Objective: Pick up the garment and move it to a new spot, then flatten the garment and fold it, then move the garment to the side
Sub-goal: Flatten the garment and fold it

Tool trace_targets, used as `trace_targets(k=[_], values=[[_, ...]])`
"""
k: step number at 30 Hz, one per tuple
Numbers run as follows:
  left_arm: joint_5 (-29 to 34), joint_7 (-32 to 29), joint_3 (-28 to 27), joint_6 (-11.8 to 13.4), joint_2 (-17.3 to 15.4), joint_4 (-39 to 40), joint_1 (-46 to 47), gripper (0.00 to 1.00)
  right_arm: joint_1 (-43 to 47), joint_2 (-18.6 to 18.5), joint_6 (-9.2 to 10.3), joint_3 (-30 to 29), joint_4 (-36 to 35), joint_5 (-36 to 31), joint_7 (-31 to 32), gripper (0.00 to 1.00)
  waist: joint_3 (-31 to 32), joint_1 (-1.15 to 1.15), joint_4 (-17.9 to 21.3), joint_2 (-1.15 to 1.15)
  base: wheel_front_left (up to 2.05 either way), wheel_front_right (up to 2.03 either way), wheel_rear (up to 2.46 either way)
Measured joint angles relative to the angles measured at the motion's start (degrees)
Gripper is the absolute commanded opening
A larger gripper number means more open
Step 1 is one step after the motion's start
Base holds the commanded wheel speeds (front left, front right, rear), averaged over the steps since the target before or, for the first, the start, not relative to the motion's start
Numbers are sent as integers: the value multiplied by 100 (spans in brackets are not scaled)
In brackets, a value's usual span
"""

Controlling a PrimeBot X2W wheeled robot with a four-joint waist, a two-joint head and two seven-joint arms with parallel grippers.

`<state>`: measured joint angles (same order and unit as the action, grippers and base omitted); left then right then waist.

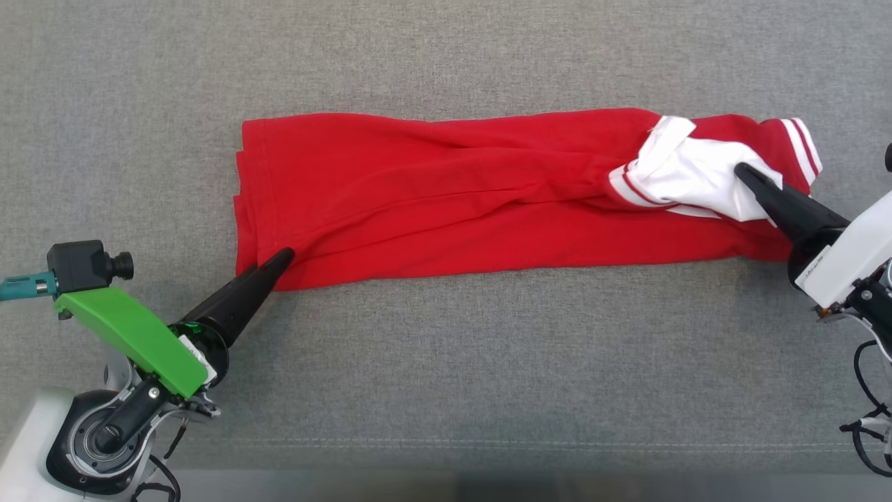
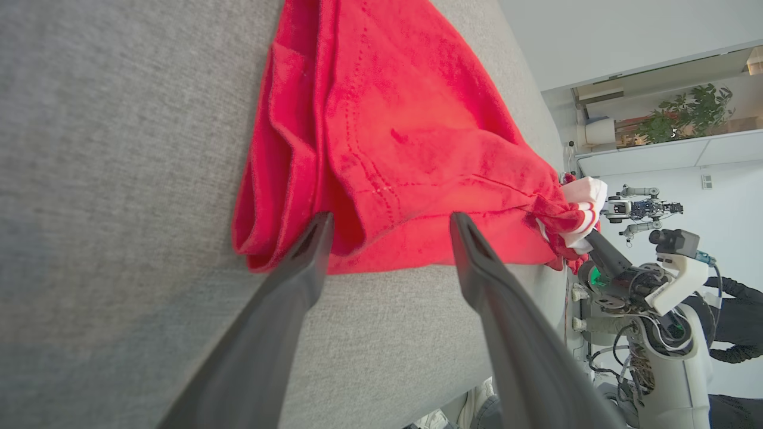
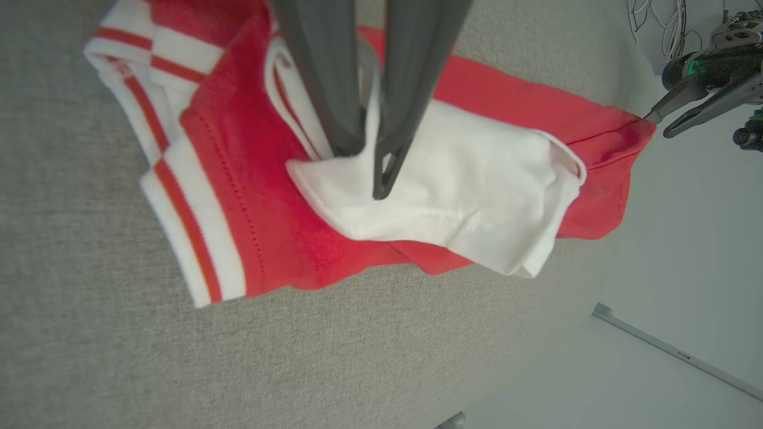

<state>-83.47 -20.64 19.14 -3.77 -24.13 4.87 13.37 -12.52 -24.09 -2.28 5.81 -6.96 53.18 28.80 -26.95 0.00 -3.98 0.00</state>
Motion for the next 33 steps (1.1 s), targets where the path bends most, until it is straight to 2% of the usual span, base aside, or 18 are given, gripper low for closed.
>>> trace_targets(k=[4, 5, 6, 7, 8, 9, 18, 27, 30, 33], values=[[20, -7, -3, 1, -5, -21, 32, 100, -127, -48, 48, 40, 137, -111, 0, 0, -52, 0, -51, 0, 0, 0, 0], [32, -8, -3, 2, -7, -24, 57, 100, -143, -58, 58, 43, 168, -157, 0, 28, -57, 0, -56, 0, 0, 0, 0], [32, -8, -9, 2, -7, -23, 88, 100, -158, -73, 75, 43, 198, -190, -1, 49, -60, 0, -60, 0, 0, 0, 0], [32, -8, -18, 2, -7, -22, 115, 100, -172, -81, 88, 45, 229, -205, -1, 60, -61, 0, -61, 0, 0, 0, 0], [32, -8, -24, 2, -7, -21, 141, 100, -191, -94, 87, 55, 255, -246, -2, 92, -60, 0, -62, 0, 0, 0, 0], [32, -8, -26, 2, -7, -20, 160, 100, -216, -102, 88, 58, 288, -302, -3, 100, -58, 0, -63, 0, 0, 0, 0], [52, 3, -27, 1, -4, -126, 186, 100, -343, -59, 79, -14, 494, -543, -392, 100, 138, 0, -42, 0, 0, 0, 0], [331, 215, -57, -23, -85, -203, -100, 100, -277, 296, 89, -401, 335, -420, -1056, 100, 477, 0, -7, 0, 0, 0, 0], [433, 350, -70, -25, -90, -165, -281, 100, -3, 435, 129, -530, 204, -401, -1294, 100, 639, 0, 18, 0, 0, 0, 0], [786, 572, -101, -25, -193, -65, -450, 100, 362, 682, 200, -645, 85, -292, -1528, 100, 809, 0, 54, 0, 0, 0, 0]])
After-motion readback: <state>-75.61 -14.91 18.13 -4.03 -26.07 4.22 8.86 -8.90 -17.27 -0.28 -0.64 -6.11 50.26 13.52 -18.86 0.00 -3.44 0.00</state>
